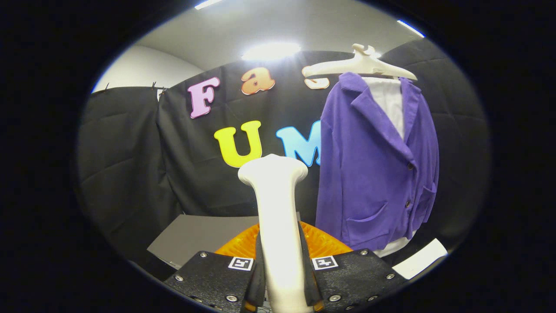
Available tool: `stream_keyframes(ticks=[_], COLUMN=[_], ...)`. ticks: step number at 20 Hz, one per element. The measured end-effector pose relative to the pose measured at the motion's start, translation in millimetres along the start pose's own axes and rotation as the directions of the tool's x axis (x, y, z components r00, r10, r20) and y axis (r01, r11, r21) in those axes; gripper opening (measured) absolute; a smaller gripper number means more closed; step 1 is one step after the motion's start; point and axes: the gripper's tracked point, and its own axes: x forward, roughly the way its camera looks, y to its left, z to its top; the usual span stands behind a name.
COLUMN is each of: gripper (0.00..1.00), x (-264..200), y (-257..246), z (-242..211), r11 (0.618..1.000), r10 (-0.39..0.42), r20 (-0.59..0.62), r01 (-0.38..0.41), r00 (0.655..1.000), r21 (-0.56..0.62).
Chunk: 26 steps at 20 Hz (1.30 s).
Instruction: Iron the clothes twice with a garment steamer, once on the left side and once on the right side.
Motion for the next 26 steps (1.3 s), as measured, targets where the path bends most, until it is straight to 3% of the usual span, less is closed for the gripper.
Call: stream_keyframes(ticks=[8, 14, 21, 26], gripper=[0.35, 0.35, 0.35, 0.35], x=[-7.4, 11.0, 42.0, 41.7], y=[-79.7, -145.1, -158.9, -165.7], z=[63.8, 89.9, 85.6, 56.5], r11=[0.989, 0.954, 0.955, 0.954], r10=[-0.136, -0.265, -0.26, -0.261], r20=[0.123, 0.158, 0.171, 0.15], r01=[0.127, 0.234, 0.227, 0.23], r00=[0.983, 0.951, 0.95, 0.954], r21=[0.08, 0.189, 0.193, 0.194])
